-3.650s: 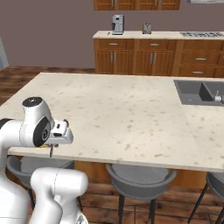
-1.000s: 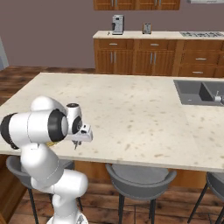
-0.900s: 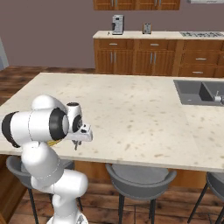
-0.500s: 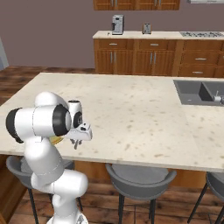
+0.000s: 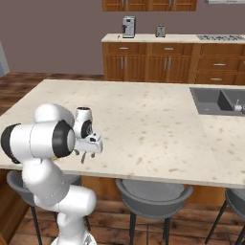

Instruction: Take the fork and place it on the left side of the plate. Then take the spoon and place it on the right side of the plate. Make sure they're directly next to the plate.

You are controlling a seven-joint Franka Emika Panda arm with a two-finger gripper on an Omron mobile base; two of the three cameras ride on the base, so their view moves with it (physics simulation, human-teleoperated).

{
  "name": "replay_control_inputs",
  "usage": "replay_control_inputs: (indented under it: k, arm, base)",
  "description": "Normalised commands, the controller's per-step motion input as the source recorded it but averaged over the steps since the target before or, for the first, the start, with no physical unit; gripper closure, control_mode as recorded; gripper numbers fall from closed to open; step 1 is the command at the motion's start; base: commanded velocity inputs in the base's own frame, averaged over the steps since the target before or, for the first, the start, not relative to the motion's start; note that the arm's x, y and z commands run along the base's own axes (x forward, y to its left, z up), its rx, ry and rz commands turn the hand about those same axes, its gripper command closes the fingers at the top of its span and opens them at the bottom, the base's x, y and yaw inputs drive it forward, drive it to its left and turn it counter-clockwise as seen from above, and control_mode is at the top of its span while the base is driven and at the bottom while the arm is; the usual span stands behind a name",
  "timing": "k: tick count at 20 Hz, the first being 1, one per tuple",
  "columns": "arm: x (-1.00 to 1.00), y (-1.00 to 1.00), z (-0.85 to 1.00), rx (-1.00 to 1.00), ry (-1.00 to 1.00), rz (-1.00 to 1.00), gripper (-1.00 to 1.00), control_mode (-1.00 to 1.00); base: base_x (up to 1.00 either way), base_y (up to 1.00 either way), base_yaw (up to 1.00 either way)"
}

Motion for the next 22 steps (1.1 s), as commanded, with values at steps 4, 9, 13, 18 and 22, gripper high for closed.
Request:
replay_control_inputs:
  k: [4,9,13,18,22]
  arm:
    - [-0.23,-0.04,0.70,0.00,-0.12,-0.03,-1.00,-1.00]
    - [-0.25,0.00,0.90,-0.03,-0.18,-0.02,-1.00,-1.00]
    - [-0.48,0.00,0.74,-0.01,-0.16,-0.04,-1.00,-1.00]
    - [-0.54,0.00,0.40,0.00,-0.10,-0.04,-1.00,-1.00]
    - [-0.65,0.00,0.16,0.00,-0.16,-0.06,-1.00,-1.00]
  base:
    - [0.00,0.00,0.00]
    - [0.00,0.00,0.00]
    - [0.00,0.00,0.00]
    - [0.00,0.00,0.00]
    - [0.00,0.00,0.00]
